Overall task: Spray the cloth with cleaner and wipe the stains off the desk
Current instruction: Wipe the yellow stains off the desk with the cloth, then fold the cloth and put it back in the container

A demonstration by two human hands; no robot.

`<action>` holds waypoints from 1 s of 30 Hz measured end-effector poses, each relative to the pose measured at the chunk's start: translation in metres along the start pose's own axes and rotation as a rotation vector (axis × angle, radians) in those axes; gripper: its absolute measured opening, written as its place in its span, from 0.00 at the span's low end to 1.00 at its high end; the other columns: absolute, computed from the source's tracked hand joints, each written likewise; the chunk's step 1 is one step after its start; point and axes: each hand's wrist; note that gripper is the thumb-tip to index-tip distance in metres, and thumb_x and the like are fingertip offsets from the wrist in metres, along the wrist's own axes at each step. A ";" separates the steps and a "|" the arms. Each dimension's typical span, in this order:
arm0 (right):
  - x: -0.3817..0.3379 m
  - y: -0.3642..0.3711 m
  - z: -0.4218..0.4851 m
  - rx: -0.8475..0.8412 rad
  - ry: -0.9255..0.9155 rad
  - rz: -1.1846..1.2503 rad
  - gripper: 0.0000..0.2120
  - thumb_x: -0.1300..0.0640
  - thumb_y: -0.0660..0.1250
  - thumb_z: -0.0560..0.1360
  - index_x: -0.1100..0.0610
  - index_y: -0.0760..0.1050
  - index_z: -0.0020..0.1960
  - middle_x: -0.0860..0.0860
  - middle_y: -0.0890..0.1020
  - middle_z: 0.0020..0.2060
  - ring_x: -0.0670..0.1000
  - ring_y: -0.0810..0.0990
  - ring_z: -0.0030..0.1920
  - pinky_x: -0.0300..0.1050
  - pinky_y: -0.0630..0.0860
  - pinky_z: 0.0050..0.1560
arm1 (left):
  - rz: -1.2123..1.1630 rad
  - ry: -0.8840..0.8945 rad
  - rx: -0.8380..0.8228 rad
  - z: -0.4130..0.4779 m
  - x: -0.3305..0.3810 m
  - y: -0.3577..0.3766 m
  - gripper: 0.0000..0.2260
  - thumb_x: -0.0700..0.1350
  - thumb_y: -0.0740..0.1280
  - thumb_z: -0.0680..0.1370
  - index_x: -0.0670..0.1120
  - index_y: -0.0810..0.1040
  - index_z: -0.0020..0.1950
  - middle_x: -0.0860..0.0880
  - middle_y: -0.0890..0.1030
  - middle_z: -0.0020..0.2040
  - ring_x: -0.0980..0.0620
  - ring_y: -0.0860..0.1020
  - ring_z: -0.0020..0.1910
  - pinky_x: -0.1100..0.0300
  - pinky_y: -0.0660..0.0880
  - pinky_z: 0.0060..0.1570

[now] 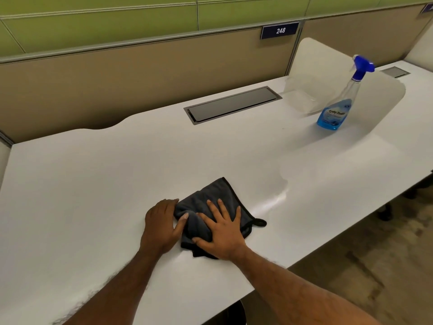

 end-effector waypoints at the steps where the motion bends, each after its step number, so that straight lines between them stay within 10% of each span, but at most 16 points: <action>1: 0.002 -0.001 0.000 -0.002 -0.017 0.022 0.36 0.24 0.49 0.71 0.38 0.56 0.75 0.46 0.47 0.80 0.52 0.37 0.78 0.68 0.23 0.66 | -0.008 -0.011 0.014 0.001 0.004 0.001 0.26 0.61 0.56 0.77 0.46 0.75 0.65 0.48 0.80 0.59 0.47 0.77 0.59 0.51 0.70 0.62; 12: 0.049 -0.037 0.013 0.180 -0.011 0.338 0.12 0.49 0.63 0.77 0.52 0.78 0.56 0.50 0.73 0.64 0.50 0.73 0.61 0.50 0.71 0.64 | -0.385 -0.478 0.065 0.008 0.029 0.010 0.21 0.53 0.66 0.79 0.44 0.72 0.68 0.45 0.78 0.61 0.45 0.76 0.61 0.52 0.71 0.63; 23: 0.067 -0.072 0.067 -0.065 0.452 0.631 0.39 0.49 0.75 0.69 0.54 0.61 0.74 0.54 0.78 0.59 0.56 0.77 0.60 0.56 0.72 0.65 | -0.432 -0.474 -0.012 0.040 0.036 -0.007 0.15 0.37 0.69 0.75 0.45 0.76 0.61 0.45 0.80 0.57 0.46 0.78 0.55 0.57 0.75 0.55; 30: 0.078 -0.092 0.085 -0.187 0.490 0.986 0.15 0.62 0.75 0.69 0.59 0.79 0.55 0.55 0.83 0.53 0.53 0.81 0.50 0.40 0.76 0.43 | -0.697 -0.213 0.017 0.057 0.044 -0.048 0.19 0.33 0.67 0.77 0.56 0.75 0.59 0.53 0.77 0.53 0.53 0.82 0.50 0.61 0.79 0.51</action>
Point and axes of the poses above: each hand's wrist, its own z-axis towards the middle knuckle, its own y-axis out of the palm, x = y × z
